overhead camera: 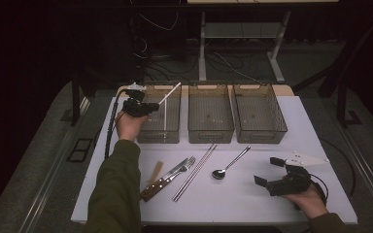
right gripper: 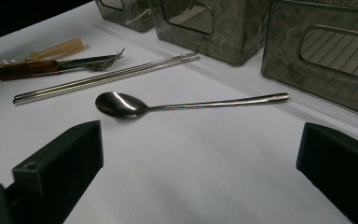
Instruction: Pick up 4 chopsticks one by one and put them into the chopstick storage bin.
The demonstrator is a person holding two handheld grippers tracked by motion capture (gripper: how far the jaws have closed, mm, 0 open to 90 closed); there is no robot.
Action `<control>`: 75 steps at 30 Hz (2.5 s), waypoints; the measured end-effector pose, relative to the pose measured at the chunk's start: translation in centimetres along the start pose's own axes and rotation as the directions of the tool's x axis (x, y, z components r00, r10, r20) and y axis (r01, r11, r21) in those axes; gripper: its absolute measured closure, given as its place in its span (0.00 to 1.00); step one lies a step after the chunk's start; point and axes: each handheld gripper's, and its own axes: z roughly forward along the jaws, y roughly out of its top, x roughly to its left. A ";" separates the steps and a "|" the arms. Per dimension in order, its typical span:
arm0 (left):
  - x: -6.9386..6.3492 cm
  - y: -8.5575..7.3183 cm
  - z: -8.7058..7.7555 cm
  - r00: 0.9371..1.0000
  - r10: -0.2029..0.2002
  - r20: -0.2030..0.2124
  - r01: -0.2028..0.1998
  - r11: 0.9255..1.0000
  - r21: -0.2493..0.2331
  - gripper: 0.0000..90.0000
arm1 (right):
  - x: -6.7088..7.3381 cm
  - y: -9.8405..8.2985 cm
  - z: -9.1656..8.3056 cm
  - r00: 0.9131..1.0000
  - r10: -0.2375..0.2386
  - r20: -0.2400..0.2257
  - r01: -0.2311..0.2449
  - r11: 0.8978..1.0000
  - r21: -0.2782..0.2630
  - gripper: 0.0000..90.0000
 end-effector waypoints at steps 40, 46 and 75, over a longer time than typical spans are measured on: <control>-1.0 -1.1 -1.2 0.999 0.039 0.026 -0.040 0.999 0.010 0.55 | 0.1 0.0 0.2 1.000 -0.011 -0.005 0.011 1.000 0.008 0.01; -2.2 -1.7 -2.9 0.995 0.073 0.060 -0.074 0.997 0.002 0.46 | 0.1 0.0 0.2 1.000 -0.009 -0.002 0.009 1.000 0.010 0.01; -8.5 -9.4 -6.8 0.984 0.151 0.100 -0.147 0.988 -0.046 0.31 | 0.4 0.0 0.2 1.000 -0.019 -0.007 0.019 1.000 0.015 0.01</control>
